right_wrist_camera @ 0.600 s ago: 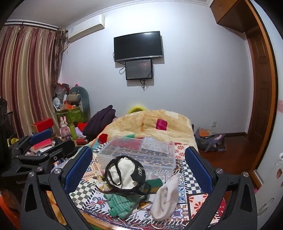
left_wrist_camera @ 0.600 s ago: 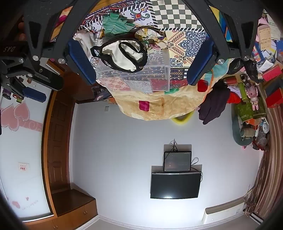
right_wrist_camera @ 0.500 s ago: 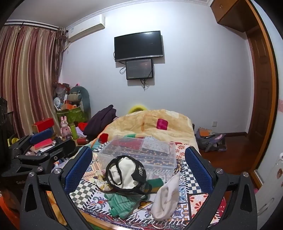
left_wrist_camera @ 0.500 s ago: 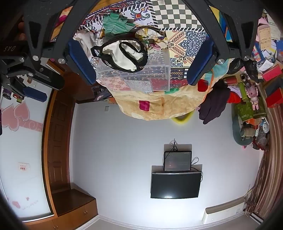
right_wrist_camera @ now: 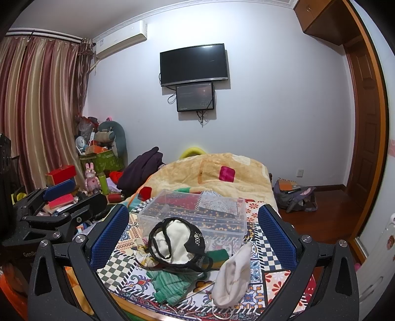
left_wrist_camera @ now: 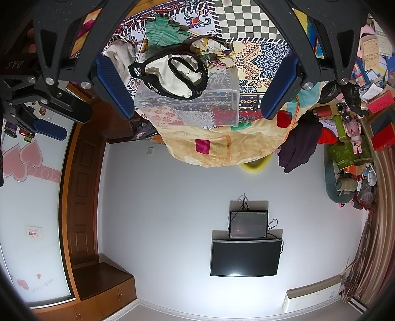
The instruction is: Organize soft objects
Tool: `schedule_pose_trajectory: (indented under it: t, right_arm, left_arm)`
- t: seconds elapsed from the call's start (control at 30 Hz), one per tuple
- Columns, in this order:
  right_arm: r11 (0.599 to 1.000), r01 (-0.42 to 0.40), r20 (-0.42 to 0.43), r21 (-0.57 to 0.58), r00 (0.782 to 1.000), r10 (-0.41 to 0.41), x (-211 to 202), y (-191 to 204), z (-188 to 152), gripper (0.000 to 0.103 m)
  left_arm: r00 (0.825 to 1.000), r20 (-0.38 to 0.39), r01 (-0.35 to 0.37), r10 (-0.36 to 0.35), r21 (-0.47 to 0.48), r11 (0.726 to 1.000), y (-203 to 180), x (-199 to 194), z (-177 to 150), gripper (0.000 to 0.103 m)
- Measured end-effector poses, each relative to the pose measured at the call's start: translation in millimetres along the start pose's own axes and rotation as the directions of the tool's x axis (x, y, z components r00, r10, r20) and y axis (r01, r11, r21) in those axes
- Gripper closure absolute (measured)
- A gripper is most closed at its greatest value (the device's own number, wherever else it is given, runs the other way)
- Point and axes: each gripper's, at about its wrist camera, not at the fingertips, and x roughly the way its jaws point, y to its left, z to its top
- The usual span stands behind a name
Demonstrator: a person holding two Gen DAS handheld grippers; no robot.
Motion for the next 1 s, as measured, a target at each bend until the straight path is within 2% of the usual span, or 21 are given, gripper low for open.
schedule_pose_trajectory:
  t: [1.0]
  right_arm:
    - [1.000, -0.014, 0.021, 0.004, 1.000, 0.014, -1.7, 0.4, 0.2, 0.000]
  left_arm:
    - [1.000, 0.002, 0.017, -0.016, -0.009, 1.000, -2.6, -3.9, 9.8, 0.000]
